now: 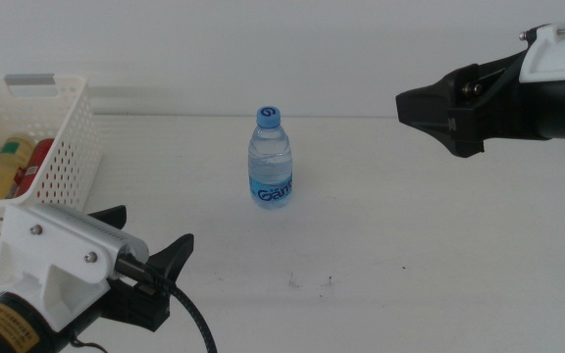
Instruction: Use arms to grab the bottles and put them into the dustbin to the left of the table.
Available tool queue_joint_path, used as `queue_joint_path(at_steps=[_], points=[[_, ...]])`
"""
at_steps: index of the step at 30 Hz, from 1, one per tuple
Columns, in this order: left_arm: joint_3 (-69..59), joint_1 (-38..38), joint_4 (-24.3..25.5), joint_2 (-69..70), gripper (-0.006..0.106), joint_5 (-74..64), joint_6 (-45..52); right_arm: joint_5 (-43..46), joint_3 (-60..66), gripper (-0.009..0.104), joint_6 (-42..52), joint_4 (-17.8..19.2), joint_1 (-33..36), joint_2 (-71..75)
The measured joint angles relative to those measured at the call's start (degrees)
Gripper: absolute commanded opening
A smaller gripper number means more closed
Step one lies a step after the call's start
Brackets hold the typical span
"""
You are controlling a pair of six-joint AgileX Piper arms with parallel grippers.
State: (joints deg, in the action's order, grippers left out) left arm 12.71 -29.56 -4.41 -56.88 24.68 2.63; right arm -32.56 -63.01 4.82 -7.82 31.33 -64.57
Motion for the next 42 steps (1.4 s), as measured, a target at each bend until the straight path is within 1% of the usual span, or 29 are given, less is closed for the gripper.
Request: queue_joint_path(at_steps=[3,6,9,14,18,26,34,42], points=[[-0.1,0.0,0.1,-0.8,0.094,1.8,0.2,0.0,0.0,0.082,0.0,0.0,0.0,0.0],[-0.1,0.0,0.9,-5.2,0.094,7.0,0.3,0.0,0.0,0.082,0.0,0.0,0.0,0.0],[-0.1,0.0,1.5,-14.2,0.094,14.4,-0.1,0.0,0.0,0.082,0.0,0.0,0.0,0.0],[0.6,-0.1,3.1,-29.2,0.094,34.0,-1.6,0.0,0.0,0.082,0.0,0.0,0.0,0.0],[4.1,-0.1,3.8,-37.9,0.094,40.9,-3.5,0.0,0.0,0.082,0.0,0.0,0.0,0.0],[17.3,-0.1,7.7,-50.4,0.094,40.8,-4.6,0.0,0.0,0.082,0.0,0.0,0.0,0.0],[27.4,0.5,7.9,-59.1,0.094,38.4,-4.9,0.0,0.0,0.082,0.0,0.0,0.0,0.0],[33.5,2.8,8.5,-63.4,0.094,36.0,-5.7,0.0,0.0,0.082,0.0,0.0,0.0,0.0]])
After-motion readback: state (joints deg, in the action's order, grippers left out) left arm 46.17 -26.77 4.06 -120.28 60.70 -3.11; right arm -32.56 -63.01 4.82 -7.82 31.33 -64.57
